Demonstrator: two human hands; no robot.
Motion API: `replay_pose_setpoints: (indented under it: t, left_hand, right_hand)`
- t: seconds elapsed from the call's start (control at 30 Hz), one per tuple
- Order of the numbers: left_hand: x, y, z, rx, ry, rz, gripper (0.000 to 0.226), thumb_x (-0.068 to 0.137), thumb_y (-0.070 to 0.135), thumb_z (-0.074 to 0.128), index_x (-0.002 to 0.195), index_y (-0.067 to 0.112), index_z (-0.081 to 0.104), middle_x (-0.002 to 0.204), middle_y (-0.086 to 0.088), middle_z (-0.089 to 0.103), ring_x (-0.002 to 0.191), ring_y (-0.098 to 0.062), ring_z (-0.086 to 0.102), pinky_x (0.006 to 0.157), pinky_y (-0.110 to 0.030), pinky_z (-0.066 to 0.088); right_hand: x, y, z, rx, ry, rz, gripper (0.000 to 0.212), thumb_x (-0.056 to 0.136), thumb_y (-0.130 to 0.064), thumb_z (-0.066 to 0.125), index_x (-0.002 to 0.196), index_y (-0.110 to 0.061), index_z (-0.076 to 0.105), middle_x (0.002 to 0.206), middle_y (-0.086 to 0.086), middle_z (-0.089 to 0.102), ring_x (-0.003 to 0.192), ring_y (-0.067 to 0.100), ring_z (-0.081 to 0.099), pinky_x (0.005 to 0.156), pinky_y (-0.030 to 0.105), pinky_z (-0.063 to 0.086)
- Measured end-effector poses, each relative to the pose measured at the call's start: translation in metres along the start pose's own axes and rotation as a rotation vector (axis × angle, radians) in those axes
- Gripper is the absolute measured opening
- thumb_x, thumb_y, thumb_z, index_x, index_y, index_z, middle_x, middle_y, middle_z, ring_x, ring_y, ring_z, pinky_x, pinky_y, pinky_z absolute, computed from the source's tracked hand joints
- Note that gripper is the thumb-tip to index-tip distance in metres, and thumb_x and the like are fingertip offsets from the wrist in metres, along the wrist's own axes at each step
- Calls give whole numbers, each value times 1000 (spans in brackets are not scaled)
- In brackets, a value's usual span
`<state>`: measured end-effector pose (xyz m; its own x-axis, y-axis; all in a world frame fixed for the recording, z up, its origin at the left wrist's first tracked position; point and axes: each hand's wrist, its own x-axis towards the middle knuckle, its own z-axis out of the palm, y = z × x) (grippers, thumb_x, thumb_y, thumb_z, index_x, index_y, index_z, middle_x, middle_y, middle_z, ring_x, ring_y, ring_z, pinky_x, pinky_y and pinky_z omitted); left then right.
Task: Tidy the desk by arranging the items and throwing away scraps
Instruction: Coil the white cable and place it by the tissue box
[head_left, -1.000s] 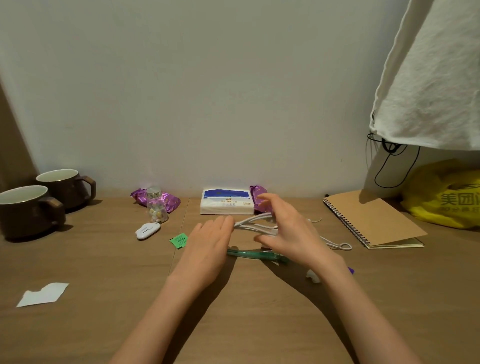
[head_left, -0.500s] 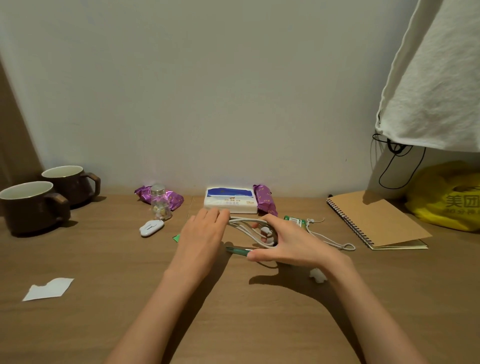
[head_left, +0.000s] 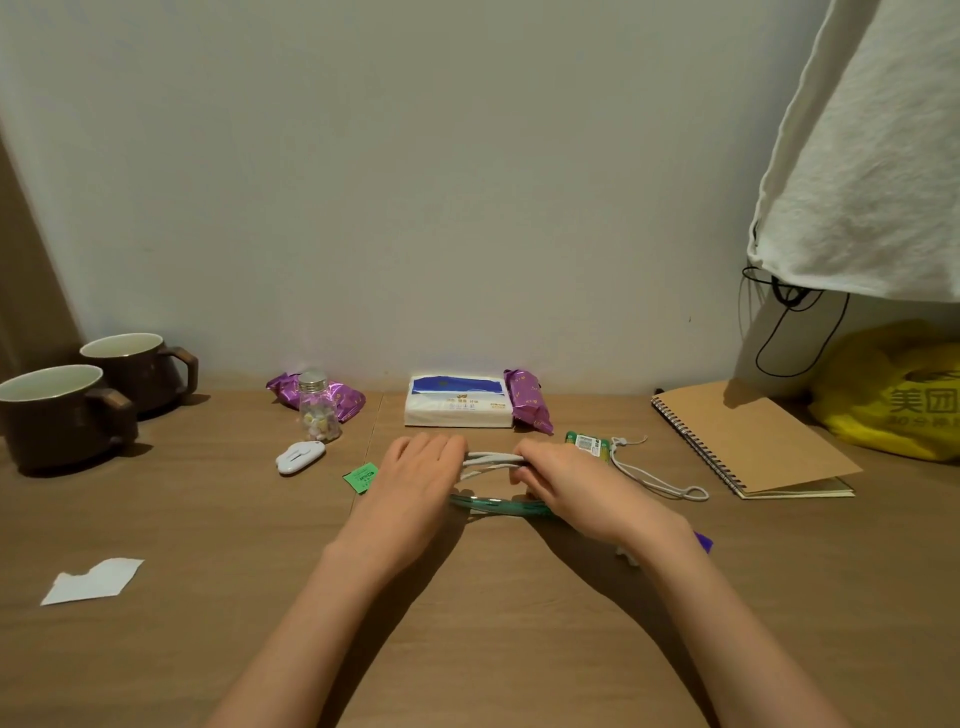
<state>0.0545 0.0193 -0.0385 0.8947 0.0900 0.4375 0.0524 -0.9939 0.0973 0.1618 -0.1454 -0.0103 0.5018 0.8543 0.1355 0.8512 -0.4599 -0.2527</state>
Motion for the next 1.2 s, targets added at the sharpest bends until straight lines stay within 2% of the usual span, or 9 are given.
replay_pose_setpoints:
  t: [0.13,0.27,0.37,0.43,0.57,0.7,0.93,1.1,1.2]
  left_hand:
    - [1,13,-5,-187,-131,-2,30,94,42,46,120,29,44,114,13,54,108,-6,47,115,-33,20]
    - [3,21,-14,-326,-222,-70,34,97,46,34,116,23,50,107,5,57,94,-11,53,88,-32,47]
    - [4,20,-16,-475,-283,-103,32,100,39,27,113,22,51,99,3,55,84,-7,51,69,-18,43]
    - [5,20,-17,-605,-329,-121,33,100,39,25,114,24,51,99,4,56,85,-4,51,67,-14,39]
    - [9,11,-21,-767,-400,-194,30,100,36,33,106,24,59,93,-12,59,79,-19,53,70,-29,44]
    - [6,3,-24,-901,-436,-206,22,95,33,49,99,23,68,74,8,61,68,-1,55,63,-15,41]
    - [5,5,-18,-981,-447,-187,24,97,26,45,110,16,61,91,6,71,86,-3,67,79,-20,52]
    - [8,11,-10,-950,-282,-248,16,98,20,41,92,17,55,70,5,53,63,-6,55,59,-14,45]
    - [9,9,-9,-1025,-158,-353,18,99,20,41,96,13,57,70,3,49,61,-7,46,56,-16,40]
  right_hand:
    - [-2,-5,2,-95,15,-21,7,98,-24,47,102,-23,53,101,-3,61,89,13,57,80,35,53]
    - [-2,-7,2,-157,95,-84,7,96,-21,52,103,-22,54,104,-2,61,93,16,56,80,34,50]
    - [0,-5,1,-170,141,-112,7,98,-23,48,100,-24,54,101,-5,61,86,12,51,72,25,41]
    - [0,-3,2,-182,165,-131,8,99,-26,47,101,-27,54,97,-10,58,81,8,45,70,24,34]
    - [1,0,2,-197,194,-158,15,101,-30,41,102,-27,55,99,-9,58,89,12,48,73,27,32]
    - [0,-1,-1,-158,207,-212,19,99,-31,45,112,-32,59,107,-12,62,99,11,51,75,25,29]
    - [1,4,1,-101,249,-197,35,95,-28,55,129,-35,55,117,-12,62,104,6,48,83,24,35]
    - [-6,9,-18,290,219,-70,70,84,-31,68,141,-47,32,135,-16,44,123,5,31,104,28,31]
    - [-9,34,-27,488,253,165,58,88,-32,63,139,-39,37,139,-14,41,126,8,36,106,32,33]
